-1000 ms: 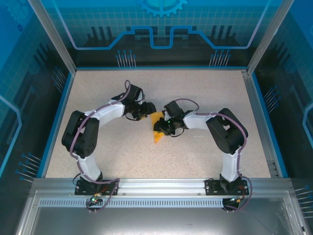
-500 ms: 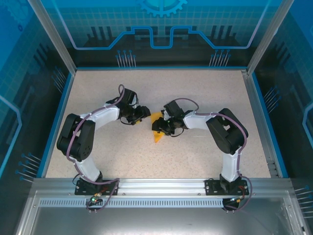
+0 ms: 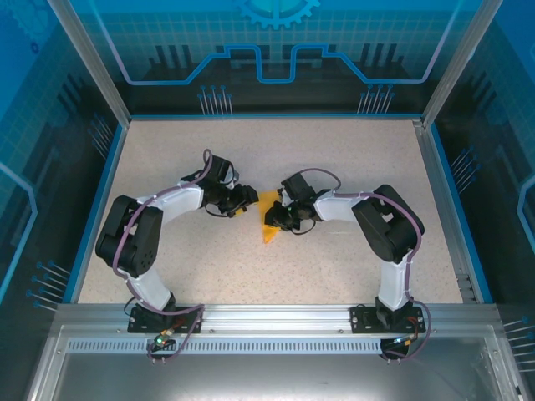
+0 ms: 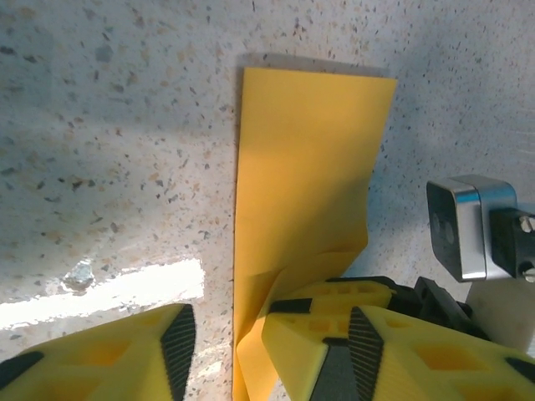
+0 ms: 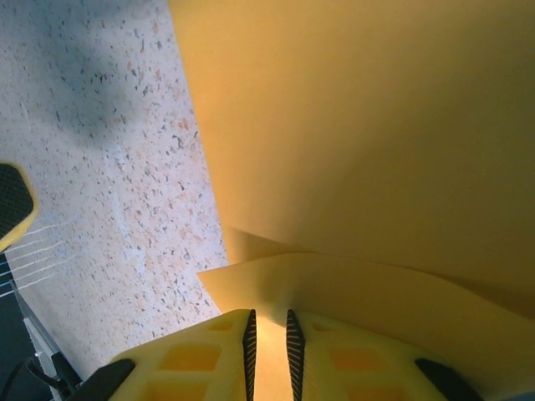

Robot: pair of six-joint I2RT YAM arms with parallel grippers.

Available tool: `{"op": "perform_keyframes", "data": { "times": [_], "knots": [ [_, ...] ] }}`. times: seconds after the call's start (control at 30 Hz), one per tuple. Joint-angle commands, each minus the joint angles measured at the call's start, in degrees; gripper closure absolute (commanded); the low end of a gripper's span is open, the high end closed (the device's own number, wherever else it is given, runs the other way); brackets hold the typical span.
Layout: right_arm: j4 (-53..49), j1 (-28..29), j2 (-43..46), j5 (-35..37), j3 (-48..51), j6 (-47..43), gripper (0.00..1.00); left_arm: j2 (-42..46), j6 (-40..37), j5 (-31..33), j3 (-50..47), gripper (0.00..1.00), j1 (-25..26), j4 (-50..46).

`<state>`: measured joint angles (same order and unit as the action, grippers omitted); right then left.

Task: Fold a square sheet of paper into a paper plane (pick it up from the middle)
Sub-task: Third fold the triangle at the center of the table.

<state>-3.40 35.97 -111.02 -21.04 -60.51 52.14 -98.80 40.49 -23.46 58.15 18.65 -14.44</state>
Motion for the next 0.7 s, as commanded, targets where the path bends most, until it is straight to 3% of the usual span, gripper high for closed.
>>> {"op": "perform_keyframes", "data": {
  "times": [0.0,0.13,0.3,0.67],
  "knots": [
    [-2.9,-0.6,-2.5,2.1,1.6,-0.9,0.85,2.0,0.2,-3.4,-1.3,0.52,1.4,1.0],
    [-3.7,-0.7,-2.7,2.2,1.4,-0.9,0.94,1.9,0.3,-4.2,-2.1,0.63,2.9,1.2],
    [-4.0,-0.8,-2.8,2.2,1.3,-0.8,0.97,0.8,0.3,-5.2,-2.4,0.8,4.6,1.5],
    [-4.2,-0.8,-2.9,2.4,1.2,-0.7,0.97,-4.3,-0.2,-3.8,-0.1,0.94,6.2,0.1]
  ]
}}
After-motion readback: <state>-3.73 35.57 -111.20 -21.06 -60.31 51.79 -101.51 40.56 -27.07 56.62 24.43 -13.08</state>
